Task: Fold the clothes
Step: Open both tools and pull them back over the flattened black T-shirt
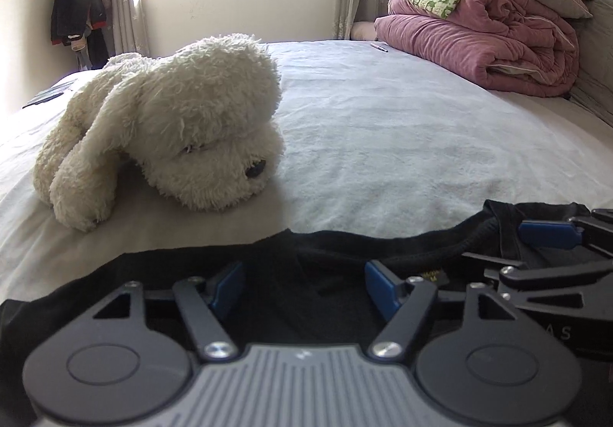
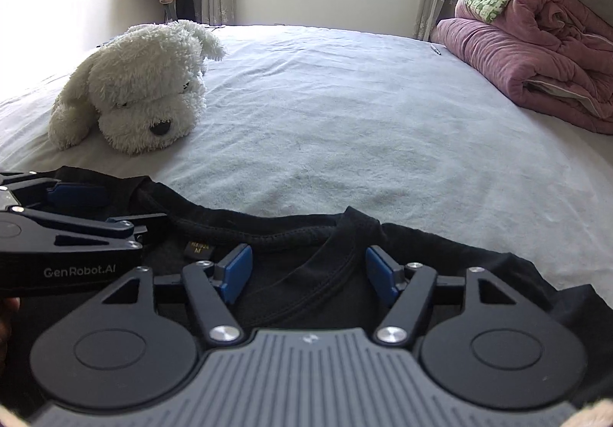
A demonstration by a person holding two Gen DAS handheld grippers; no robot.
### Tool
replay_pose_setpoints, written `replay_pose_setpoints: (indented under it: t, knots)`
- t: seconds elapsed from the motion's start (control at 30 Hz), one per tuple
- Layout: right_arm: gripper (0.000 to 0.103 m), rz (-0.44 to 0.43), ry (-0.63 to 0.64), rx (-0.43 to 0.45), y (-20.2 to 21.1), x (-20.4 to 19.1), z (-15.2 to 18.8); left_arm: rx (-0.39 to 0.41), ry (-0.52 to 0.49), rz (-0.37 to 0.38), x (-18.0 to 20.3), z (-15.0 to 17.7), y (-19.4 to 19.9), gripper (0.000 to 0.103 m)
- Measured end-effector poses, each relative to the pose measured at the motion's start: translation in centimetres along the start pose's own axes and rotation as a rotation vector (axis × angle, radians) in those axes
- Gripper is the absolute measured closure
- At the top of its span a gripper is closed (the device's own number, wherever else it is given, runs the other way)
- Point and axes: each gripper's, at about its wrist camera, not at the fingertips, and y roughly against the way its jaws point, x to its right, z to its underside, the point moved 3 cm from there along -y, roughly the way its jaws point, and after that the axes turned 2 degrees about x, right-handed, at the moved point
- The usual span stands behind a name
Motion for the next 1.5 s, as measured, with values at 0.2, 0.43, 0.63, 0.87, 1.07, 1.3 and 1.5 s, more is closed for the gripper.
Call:
replay_pose_setpoints:
  t: [0.2,0.43,0.63,0.87,1.07,1.3,1.5]
  knots:
    - [0.029,-0.002,-0.05,0.018,-1.0,0.8,-0.9,0.022,0.035,-0.002,-0.2,-0.7,-0.5,0.027]
    - [0.029,-0.06,-0.121,0.02,3.2,1.3,0.1,0.113,0.257,0.126,-3.2,1.1,5.3,0.022]
    - [0.026,-0.105,-0.031,-0.033,7.5,0.1,4.2,0.06,0.203,0.111,-5.4,5.2,9.1,0.021]
    - [0.024,-0.058,-0.058,-0.035,12.4,0.9,7.6,0.056,0.171,0.049,-7.3,9.0,15.0,0.02]
    - [0.023,-0.075,-0.076,-0.038,17.1,-0.4,9.4,0.064,0.163,0.073,-5.5,11.0,20.6,0.018]
    - [0.02,-0.064,0.02,-0.068,22.1,-3.5,13.6,-0.014,-0.045,0.083,-2.1,16.6,25.5,0.018]
    - [0.016,-0.09,0.051,-0.053,27.2,-3.8,17.5,-0.028,-0.075,0.086,-2.9,20.8,31.8,0.017]
